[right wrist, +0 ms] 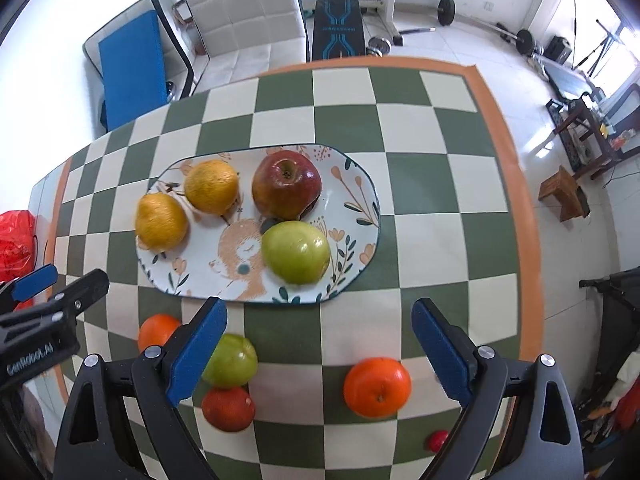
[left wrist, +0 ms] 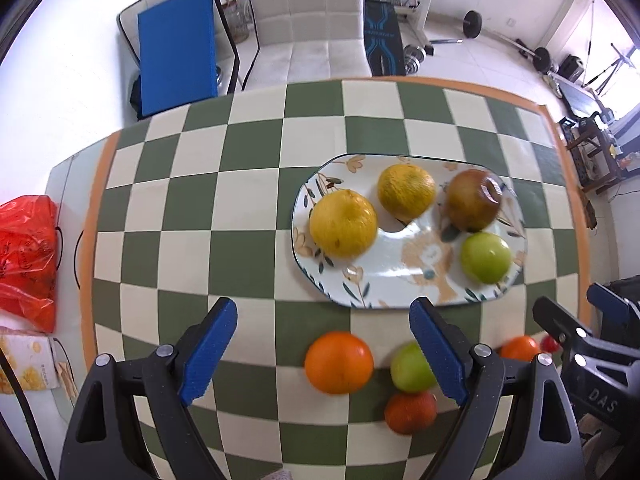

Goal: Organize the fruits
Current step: 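Open both tools and lift them back from the plate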

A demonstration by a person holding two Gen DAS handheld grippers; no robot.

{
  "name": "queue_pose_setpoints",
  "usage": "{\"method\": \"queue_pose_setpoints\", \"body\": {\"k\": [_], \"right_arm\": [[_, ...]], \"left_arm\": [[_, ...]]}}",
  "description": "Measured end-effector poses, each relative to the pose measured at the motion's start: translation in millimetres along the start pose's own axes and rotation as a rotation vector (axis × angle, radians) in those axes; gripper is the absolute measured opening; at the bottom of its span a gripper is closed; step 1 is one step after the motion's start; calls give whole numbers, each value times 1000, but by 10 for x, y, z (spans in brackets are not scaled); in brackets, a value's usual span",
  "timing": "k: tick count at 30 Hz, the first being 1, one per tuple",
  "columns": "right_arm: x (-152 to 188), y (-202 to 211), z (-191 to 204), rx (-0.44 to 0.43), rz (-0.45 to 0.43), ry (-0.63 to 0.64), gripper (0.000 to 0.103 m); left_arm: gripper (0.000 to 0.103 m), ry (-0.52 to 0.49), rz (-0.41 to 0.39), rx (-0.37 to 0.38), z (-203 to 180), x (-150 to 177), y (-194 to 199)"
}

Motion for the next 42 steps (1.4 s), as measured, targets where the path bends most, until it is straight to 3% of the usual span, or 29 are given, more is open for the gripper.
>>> {"method": "queue_pose_setpoints", "body": {"k": [16,26,30,37,40,42], "right_arm": [[524,1111,124,-10,-160,24,96],[680,1584,155,-21,-239,8,96],[678,1693,174,-33,-260,-2,96],[662,1524,235,-80,-219,-17,96],[710,1090,328,-147,-122,-24,96],[779,743,407,-185,-51,-29,96]], "left_arm": [[88,0,-130,75,-73,474,982],[88,-14,-237,84,-101,540,1445],[88,-13,-241,88,-107,543,1477],[88,11,-207,62,-26,512,1332],[100,30,-164,-5,121,499,1072],[100,42,-127,-58,249,517,850]]}}
Point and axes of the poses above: each gripper's, at about its wrist camera, not at the fingertips, and y roughly against the way its jaws point, z to its left, x to its underside, the point moved 7 cm from there along -y, roughly the way its jaws point, and after that the axes turned 5 degrees about y, right-handed, at the moved point
